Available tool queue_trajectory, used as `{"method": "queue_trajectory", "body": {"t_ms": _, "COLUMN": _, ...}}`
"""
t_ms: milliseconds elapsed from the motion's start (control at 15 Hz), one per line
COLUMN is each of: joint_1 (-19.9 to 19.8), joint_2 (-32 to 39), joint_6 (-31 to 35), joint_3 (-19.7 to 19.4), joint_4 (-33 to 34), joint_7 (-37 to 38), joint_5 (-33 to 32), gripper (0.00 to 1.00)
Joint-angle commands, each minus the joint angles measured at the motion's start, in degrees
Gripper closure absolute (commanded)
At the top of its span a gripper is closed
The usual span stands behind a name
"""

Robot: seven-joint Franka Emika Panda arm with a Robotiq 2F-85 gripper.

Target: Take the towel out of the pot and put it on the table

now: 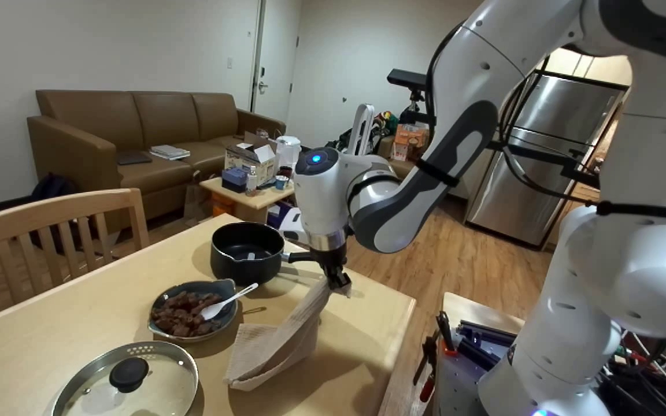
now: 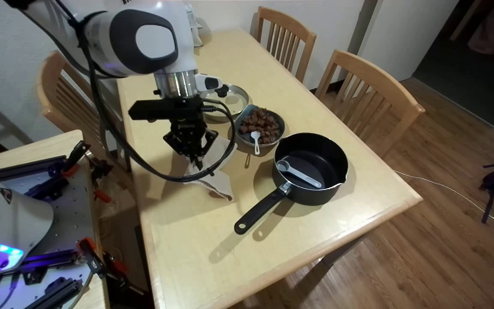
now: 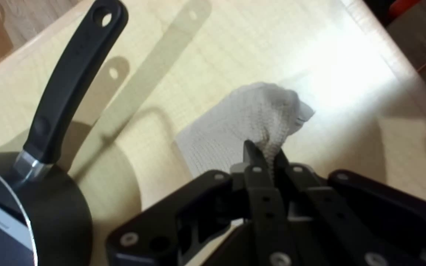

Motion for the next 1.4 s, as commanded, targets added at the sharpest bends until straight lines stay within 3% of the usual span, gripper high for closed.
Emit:
{"method": "queue_trajectory", "body": {"t_ms": 0, "joint_1": 1.1, "joint_2": -6.0, "joint_6": -5.5, "joint_3": 0.0, "joint_4": -5.1, "joint_7": 4.5, "joint_5": 1.1, "gripper": 0.98}}
{"method": "queue_trajectory", "body": {"t_ms": 400, "joint_1": 1.8, "joint_2": -9.6, "joint_6": -9.4, "joint_3": 0.8, "joint_4": -11.7, "joint_7": 7.2, "joint_5": 5.7, "gripper": 0.98}}
{"method": "queue_trajectory", "body": {"t_ms": 600, "joint_1": 1.9, "joint_2": -8.9, "joint_6": -7.0, "joint_3": 0.6, "joint_4": -14.4, "joint_7": 6.0, "joint_5": 8.4, "gripper": 0.98}}
{"method": "queue_trajectory", "body": {"t_ms": 1133, "joint_1": -2.9, "joint_2": 0.3, "joint_6": -0.2, "joint_3": -5.1, "joint_4": -12.7, "joint_7": 2.5, "joint_5": 11.9, "gripper": 0.98}}
{"method": "queue_trajectory", "body": {"t_ms": 1200, "joint_1": -3.4, "joint_2": 1.2, "joint_6": 0.8, "joint_3": -5.6, "joint_4": -12.4, "joint_7": 1.9, "joint_5": 12.0, "gripper": 0.68}}
{"method": "queue_trajectory", "body": {"t_ms": 1333, "joint_1": -4.4, "joint_2": 2.3, "joint_6": 2.7, "joint_3": -6.4, "joint_4": -12.1, "joint_7": 0.6, "joint_5": 12.7, "gripper": 0.61}}
